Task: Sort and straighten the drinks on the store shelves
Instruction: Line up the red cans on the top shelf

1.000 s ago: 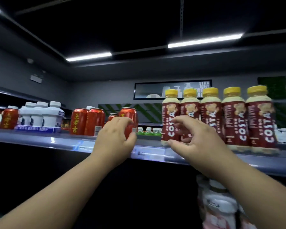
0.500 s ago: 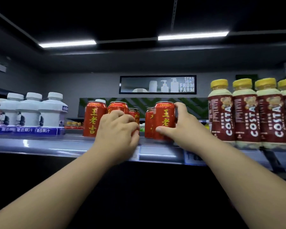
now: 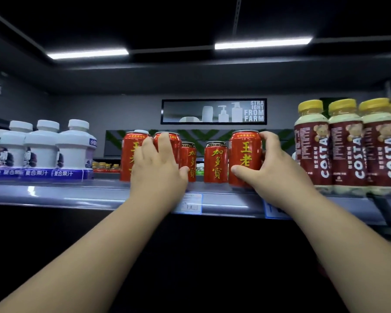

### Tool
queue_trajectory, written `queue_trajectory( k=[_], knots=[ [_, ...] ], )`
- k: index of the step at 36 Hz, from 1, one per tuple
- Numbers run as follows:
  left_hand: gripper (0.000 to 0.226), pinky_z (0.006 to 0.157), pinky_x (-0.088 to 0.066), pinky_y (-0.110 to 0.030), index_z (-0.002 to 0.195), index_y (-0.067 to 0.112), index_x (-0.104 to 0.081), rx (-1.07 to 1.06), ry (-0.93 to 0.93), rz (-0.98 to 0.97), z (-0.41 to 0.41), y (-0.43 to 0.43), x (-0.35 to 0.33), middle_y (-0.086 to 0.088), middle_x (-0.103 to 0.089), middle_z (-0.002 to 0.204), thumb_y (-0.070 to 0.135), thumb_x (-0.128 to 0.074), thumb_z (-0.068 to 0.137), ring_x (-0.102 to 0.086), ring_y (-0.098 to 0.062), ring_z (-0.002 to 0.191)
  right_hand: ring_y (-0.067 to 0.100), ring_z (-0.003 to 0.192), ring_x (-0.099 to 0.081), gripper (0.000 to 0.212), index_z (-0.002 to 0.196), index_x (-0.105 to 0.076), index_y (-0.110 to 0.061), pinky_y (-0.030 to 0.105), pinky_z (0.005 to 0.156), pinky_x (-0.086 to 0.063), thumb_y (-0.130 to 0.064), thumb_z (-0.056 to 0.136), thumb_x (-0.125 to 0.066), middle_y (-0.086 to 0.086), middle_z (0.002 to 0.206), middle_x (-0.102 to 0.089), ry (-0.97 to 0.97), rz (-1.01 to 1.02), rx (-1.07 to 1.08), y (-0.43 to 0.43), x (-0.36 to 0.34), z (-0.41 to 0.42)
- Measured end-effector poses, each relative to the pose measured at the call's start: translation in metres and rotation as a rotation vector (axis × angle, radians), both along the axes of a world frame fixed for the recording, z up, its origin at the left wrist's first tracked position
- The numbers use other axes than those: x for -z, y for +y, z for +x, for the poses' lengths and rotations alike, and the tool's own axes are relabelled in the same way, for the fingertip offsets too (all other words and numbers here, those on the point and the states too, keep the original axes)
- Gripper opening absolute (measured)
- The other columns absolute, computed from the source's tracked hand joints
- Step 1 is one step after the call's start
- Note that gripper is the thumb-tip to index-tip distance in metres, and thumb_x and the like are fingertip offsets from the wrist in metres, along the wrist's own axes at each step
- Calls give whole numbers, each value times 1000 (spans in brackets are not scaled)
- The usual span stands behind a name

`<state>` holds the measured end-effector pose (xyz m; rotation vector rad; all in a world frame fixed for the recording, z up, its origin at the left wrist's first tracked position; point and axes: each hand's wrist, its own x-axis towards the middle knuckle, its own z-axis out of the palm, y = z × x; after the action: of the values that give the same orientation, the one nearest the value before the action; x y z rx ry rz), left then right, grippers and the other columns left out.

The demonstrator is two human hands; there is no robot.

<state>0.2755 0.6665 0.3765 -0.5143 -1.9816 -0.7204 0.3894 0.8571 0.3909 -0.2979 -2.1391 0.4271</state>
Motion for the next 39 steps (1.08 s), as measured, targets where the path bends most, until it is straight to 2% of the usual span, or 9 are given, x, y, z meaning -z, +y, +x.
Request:
queue_trajectory(
  k=[7,11,15,20,22,26,31,35,39],
  knots=[
    [95,102,-41,-45,147,30,-20,225,-54,83,0,-4,-19,-7,-43,136,24,-84,77,-42,-27,124,20,99,-55,95,147,-12,-36,39,79,-50,-70,78,-69,-3,129,-55,0,31,28,-3,2,1],
    [96,85,-52,-33,141,34,-29,585,-225,256,0,2,-20,4,-49,125,19,-90,69,-53,-14,111,19,96,-54,94,148,-11,-35,37,77,-48,-68,80,-67,-3,129,-55,0,47,35,-3,3,1],
    [91,68,-51,-21,145,34,-24,705,-298,213,-1,7,-23,7,-49,120,17,-83,78,-57,-8,96,19,98,-56,93,148,-11,-35,38,78,-50,-68,81,-66,-2,129,-56,6,50,44,-3,3,2],
    [114,99,-51,-50,141,45,-17,532,-304,140,6,14,-18,-1,-46,141,74,-79,50,-56,-19,115,22,107,-60,96,149,-11,-37,38,81,-49,-70,79,-66,-3,133,-56,18,53,57,-3,5,1],
    [114,100,-51,-50,144,41,-13,501,-295,153,2,15,-16,-2,-49,138,67,-83,57,-58,-20,112,23,111,-60,96,150,-12,-37,37,81,-48,-70,78,-67,-3,135,-56,28,49,63,-3,5,0],
    [99,91,-56,-48,151,42,-3,605,-316,190,-7,14,-13,14,-58,101,47,-72,81,-65,-12,95,22,112,-60,95,149,-12,-40,39,84,-51,-71,77,-67,-4,133,-57,38,42,63,-3,5,0],
    [118,97,-52,-49,149,42,2,431,-285,51,0,14,-9,-1,-52,141,76,-72,63,-60,-23,117,23,107,-60,100,149,-11,-38,38,79,-48,-76,74,-66,-4,129,-58,34,89,123,-5,7,-2],
    [96,85,-53,-38,146,24,-21,330,-248,25,2,16,-9,1,-58,127,67,-69,75,-59,-19,101,24,107,-60,102,151,-9,-37,38,77,-47,-77,75,-63,-3,129,-58,38,108,157,-5,10,-3],
    [71,81,-53,-38,128,23,-43,306,-272,-20,3,16,-13,5,-58,108,65,-67,77,-60,-18,96,25,109,-58,104,157,-4,-31,39,81,-48,-70,80,-61,1,132,-53,56,124,177,-5,13,-1]
  ],
)
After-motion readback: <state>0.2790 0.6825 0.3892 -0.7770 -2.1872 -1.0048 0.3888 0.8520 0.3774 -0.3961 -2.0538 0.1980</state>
